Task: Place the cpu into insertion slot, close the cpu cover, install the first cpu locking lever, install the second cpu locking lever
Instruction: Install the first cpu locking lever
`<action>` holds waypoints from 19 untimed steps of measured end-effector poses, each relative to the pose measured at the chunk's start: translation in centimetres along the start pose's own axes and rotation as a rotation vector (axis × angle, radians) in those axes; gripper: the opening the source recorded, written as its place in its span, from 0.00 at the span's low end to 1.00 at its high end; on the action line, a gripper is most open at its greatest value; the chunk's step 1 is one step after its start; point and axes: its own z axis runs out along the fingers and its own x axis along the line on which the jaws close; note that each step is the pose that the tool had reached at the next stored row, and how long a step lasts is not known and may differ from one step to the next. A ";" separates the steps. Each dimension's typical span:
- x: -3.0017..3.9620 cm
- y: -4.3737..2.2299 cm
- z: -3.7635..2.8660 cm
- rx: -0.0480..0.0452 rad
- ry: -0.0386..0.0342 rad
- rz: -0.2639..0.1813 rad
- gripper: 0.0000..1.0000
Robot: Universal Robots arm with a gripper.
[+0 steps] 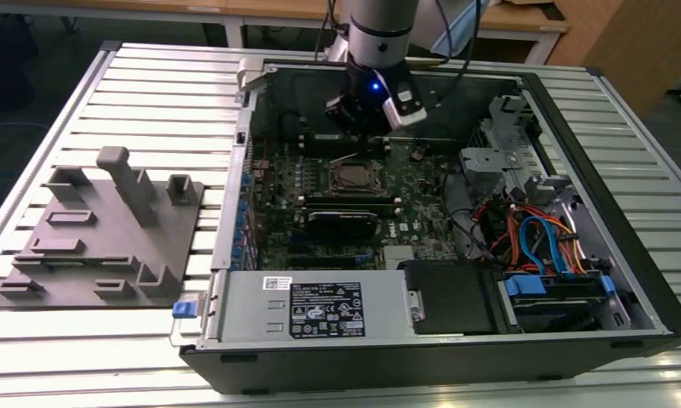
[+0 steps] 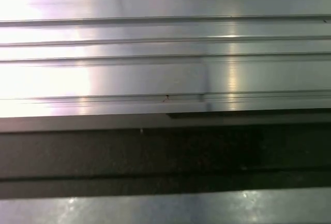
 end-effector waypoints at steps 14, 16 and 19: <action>-0.34 -0.02 0.72 0.0000 0.0003 0.000 0.10; -0.38 -0.02 0.84 0.0000 0.0004 0.000 0.10; -0.42 -0.03 1.08 0.0001 0.0004 0.001 0.10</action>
